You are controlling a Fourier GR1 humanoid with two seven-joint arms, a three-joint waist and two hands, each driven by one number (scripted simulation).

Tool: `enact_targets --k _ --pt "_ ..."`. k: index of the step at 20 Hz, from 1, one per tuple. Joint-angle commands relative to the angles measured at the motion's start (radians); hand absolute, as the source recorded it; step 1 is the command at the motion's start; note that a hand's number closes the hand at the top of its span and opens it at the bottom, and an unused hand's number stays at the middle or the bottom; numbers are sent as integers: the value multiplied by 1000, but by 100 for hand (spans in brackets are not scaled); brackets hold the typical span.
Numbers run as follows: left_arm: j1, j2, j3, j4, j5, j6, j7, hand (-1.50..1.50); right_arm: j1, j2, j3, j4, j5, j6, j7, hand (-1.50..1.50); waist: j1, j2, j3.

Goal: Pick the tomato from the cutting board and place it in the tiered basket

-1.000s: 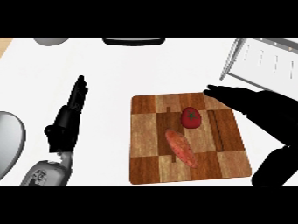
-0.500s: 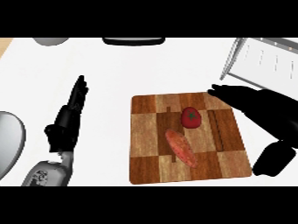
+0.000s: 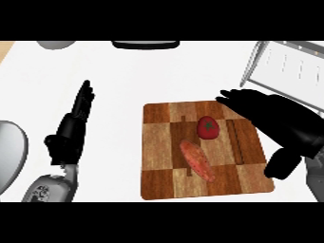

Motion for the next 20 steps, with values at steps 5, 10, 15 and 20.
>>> enact_targets --k 5,10,15,20 --pt "64 -36 5 21 -13 -24 -67 0 -14 55 -37 149 146 -56 -62 -150 1 0 0" --pt "25 -40 39 14 -23 -42 -28 0 52 111 -31 150 208 -68 -89 -150 -2 0 0" --pt "23 -54 29 -21 -62 -40 -3 0 121 126 -47 105 227 -52 -129 -150 -4 -1 0" --pt "53 -93 -1 -39 -94 -25 14 0 32 149 -85 281 265 -101 -249 -150 -1 0 0"
